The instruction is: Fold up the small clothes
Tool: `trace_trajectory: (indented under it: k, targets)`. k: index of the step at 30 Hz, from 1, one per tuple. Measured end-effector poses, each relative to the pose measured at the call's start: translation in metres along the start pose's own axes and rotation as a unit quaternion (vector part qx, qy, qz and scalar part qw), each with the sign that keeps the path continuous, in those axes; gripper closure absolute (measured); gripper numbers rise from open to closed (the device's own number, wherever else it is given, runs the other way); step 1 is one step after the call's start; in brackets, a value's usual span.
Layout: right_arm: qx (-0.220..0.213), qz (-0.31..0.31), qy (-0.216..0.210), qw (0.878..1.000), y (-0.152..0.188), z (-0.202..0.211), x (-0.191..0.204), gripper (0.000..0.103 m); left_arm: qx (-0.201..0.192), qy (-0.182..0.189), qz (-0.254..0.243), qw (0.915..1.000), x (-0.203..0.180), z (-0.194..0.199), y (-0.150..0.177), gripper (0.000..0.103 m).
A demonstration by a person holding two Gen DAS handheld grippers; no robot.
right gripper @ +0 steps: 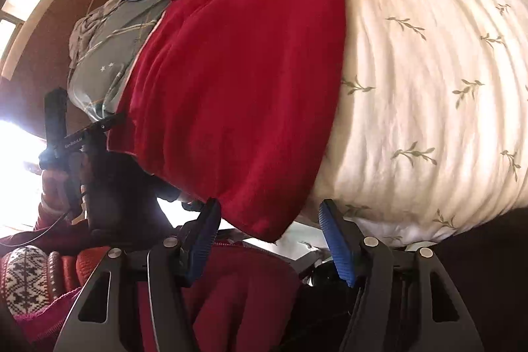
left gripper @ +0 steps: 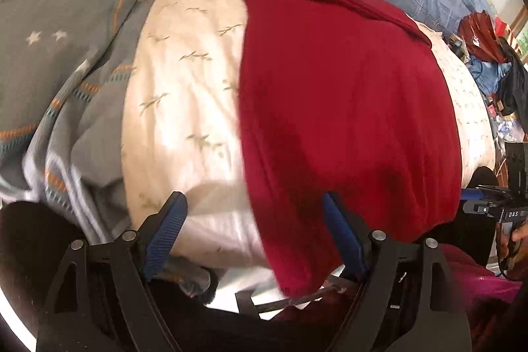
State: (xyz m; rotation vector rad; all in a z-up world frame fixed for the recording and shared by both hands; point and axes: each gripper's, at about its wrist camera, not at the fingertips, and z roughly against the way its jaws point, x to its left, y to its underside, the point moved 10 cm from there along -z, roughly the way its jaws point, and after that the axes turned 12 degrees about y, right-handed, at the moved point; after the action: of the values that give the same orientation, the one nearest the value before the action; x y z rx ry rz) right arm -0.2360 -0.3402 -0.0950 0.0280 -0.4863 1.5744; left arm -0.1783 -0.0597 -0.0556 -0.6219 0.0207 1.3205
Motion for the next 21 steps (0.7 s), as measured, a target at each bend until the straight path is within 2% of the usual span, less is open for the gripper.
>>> trace_trajectory:
  k: [4,7,11,13,18,21]
  targets:
    - [0.005,0.01,-0.032,0.999,0.004,-0.006,0.011,0.038,0.016,-0.005,0.01,0.9998,0.004,-0.001,0.011,0.019]
    - [0.013,0.032,-0.038,0.999,0.006,-0.011,0.019,0.042,0.024,-0.005,-0.001,0.9997,-0.002,-0.005,0.013,0.019]
    - [0.007,0.038,-0.047,0.998,0.003,-0.009,0.021,0.058,0.023,0.014,0.009,0.9996,-0.008,-0.004,0.01,0.02]
    - [-0.001,0.039,-0.062,0.997,0.002,-0.006,0.02,0.058,0.026,0.027,0.001,0.9993,-0.015,-0.004,0.01,0.02]
    - [-0.024,0.054,-0.099,0.993,0.0,-0.001,0.033,0.057,0.041,0.028,-0.019,0.9986,-0.025,-0.011,0.012,0.022]
    - [-0.041,0.084,-0.103,0.99,-0.003,0.007,0.048,0.055,0.042,0.033,-0.019,0.9984,-0.027,-0.013,0.011,0.022]
